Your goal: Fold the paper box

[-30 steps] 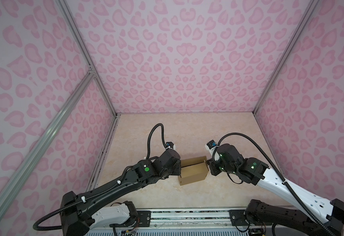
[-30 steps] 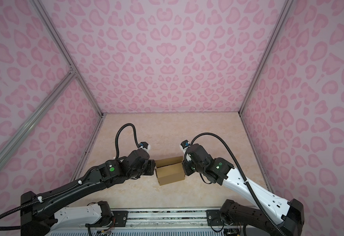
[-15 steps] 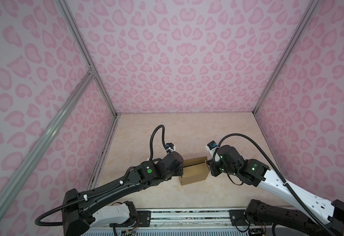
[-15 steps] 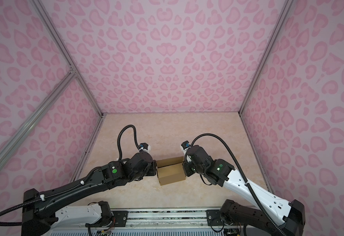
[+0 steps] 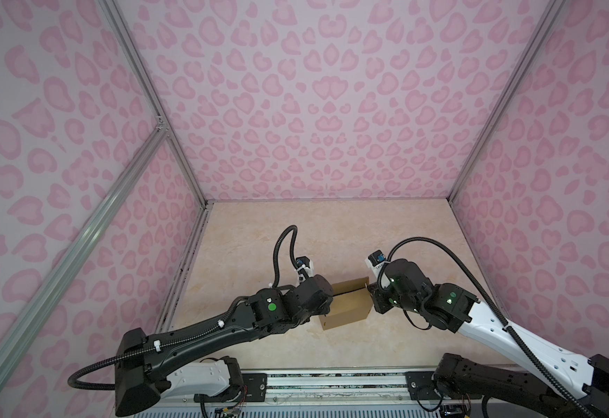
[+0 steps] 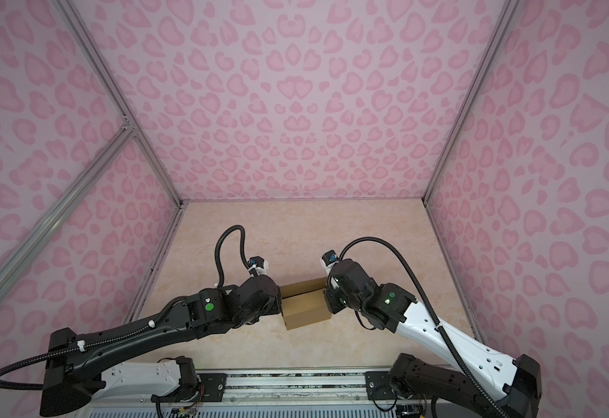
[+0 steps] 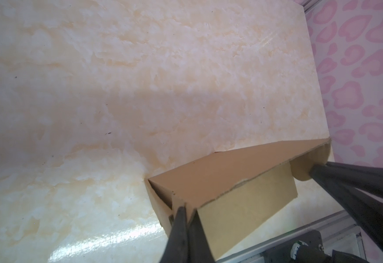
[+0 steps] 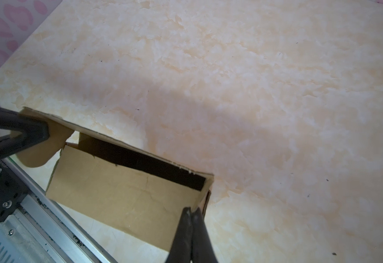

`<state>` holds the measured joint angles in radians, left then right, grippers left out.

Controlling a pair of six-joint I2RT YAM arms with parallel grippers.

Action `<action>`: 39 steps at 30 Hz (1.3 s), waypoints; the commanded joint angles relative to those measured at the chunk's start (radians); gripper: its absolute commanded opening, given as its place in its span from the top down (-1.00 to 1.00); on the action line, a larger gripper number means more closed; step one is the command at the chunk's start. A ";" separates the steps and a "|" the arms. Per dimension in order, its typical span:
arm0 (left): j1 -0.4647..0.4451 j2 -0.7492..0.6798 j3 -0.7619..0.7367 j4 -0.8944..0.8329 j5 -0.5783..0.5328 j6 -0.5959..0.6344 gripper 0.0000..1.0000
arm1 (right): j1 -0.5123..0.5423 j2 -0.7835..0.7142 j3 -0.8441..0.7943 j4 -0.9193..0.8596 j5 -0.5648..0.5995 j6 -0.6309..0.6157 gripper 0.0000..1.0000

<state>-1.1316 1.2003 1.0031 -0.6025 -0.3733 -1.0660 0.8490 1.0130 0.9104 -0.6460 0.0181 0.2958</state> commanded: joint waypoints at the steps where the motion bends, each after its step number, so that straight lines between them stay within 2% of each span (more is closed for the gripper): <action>1: -0.009 0.016 0.002 -0.005 0.044 -0.059 0.93 | 0.006 0.001 -0.010 -0.010 -0.046 0.000 1.00; 11: -0.034 0.013 0.017 -0.011 0.035 -0.146 0.93 | 0.013 -0.004 -0.016 -0.009 -0.041 0.003 1.00; 39: -0.130 0.071 0.001 -0.025 -0.021 -0.259 0.93 | 0.014 -0.032 -0.030 -0.016 -0.037 0.009 1.00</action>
<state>-1.2518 1.2633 1.0187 -0.6041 -0.5175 -1.2930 0.8566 0.9817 0.8894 -0.6567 0.0479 0.3035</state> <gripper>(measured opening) 0.065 0.049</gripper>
